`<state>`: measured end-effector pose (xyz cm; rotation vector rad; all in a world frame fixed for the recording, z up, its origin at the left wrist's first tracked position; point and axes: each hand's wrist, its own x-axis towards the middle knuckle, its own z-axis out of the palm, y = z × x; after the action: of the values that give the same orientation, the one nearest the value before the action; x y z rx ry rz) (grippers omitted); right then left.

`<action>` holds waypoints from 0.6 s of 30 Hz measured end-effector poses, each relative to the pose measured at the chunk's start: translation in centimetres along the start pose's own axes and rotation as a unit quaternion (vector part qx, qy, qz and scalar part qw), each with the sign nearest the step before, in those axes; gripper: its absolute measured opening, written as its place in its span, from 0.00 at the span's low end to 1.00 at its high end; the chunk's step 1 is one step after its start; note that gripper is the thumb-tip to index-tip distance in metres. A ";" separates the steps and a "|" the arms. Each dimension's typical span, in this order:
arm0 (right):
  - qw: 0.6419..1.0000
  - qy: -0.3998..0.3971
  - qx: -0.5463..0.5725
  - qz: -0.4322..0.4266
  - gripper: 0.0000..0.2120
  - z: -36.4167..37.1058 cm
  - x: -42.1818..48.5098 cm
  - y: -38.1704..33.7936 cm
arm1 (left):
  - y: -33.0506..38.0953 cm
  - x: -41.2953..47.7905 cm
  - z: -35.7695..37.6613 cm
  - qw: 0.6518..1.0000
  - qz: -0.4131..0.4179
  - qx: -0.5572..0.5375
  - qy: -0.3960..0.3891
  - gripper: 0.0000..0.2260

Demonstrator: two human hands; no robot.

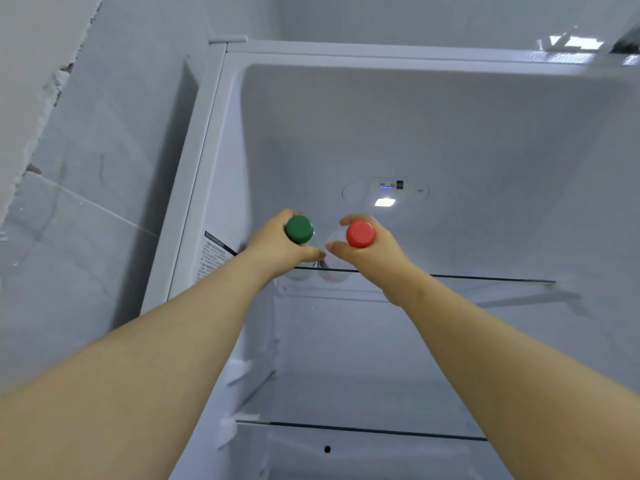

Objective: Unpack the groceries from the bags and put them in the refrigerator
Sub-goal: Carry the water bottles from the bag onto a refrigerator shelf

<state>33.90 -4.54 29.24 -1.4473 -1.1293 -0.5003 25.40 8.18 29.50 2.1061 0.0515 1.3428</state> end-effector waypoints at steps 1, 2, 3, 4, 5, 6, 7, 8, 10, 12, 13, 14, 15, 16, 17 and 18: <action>1.000 -0.009 -0.003 0.004 0.18 -0.2 0.0 -0.1 | -0.2 0.1 0.0 1.000 -0.004 -0.001 -0.006 0.25; 1.000 -0.019 -0.002 0.005 0.20 -0.3 -0.1 -0.2 | -0.3 0.2 0.1 1.000 -0.002 -0.002 -0.008 0.25; 1.000 -0.029 0.003 0.004 0.22 -0.4 -0.3 -0.3 | -0.3 0.2 0.0 1.000 0.003 0.001 -0.001 0.26; 0.999 -0.038 0.009 0.001 0.25 -0.6 -0.5 -0.3 | -0.2 0.1 0.0 1.000 0.015 0.008 0.016 0.28; 0.999 -0.039 0.013 -0.006 0.27 -0.8 -0.7 -0.3 | 0.0 -0.1 0.0 0.998 0.032 0.017 0.043 0.29; 0.999 -0.035 0.018 -0.015 0.28 -1.0 -0.9 -0.3 | 0.3 -0.4 -0.1 0.996 0.055 0.029 0.070 0.29; 0.999 -0.027 0.025 -0.024 0.26 -1.2 -1.1 -0.3 | 0.5 -0.7 0.0 0.991 0.080 0.048 0.091 0.27; 0.999 -0.022 0.033 -0.032 0.21 -1.4 -1.2 -0.2 | 0.7 -1.0 0.0 0.986 0.107 0.075 0.106 0.23; 0.999 -0.021 0.032 -0.036 0.11 -1.7 -1.5 -0.1 | 0.8 -1.4 0.1 0.970 0.148 0.147 0.125 0.14; 0.999 -0.021 0.014 -0.034 0.08 -1.7 -1.3 0.0 | 0.7 -1.6 0.2 0.951 0.164 0.220 0.139 0.12; 0.999 -0.022 0.003 -0.035 0.07 -1.7 -1.2 0.1 | 0.7 -1.5 0.2 0.944 0.162 0.249 0.140 0.12; 0.999 -0.025 -0.009 -0.037 0.06 -1.6 -1.0 0.1 | 0.6 -1.4 0.3 0.939 0.158 0.273 0.139 0.13; 0.999 -0.027 -0.022 -0.037 0.06 -1.5 -0.8 0.1 | 0.6 -1.3 0.3 0.934 0.153 0.293 0.135 0.13; 0.998 -0.029 -0.037 -0.037 0.06 -1.4 -0.6 0.1 | 0.4 -1.1 0.4 0.931 0.147 0.310 0.128 0.13; 0.997 -0.031 -0.053 -0.037 0.06 -1.2 -0.4 0.1 | 0.3 -0.9 0.4 0.927 0.141 0.327 0.120 0.12; 0.996 -0.036 -0.067 -0.035 0.08 -1.1 -0.1 0.2 | 0.0 -0.7 0.5 0.921 0.138 0.347 0.110 0.12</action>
<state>34.35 -5.56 29.29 -1.5569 -1.2256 -0.5872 25.52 7.65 28.82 2.5884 0.3911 1.9411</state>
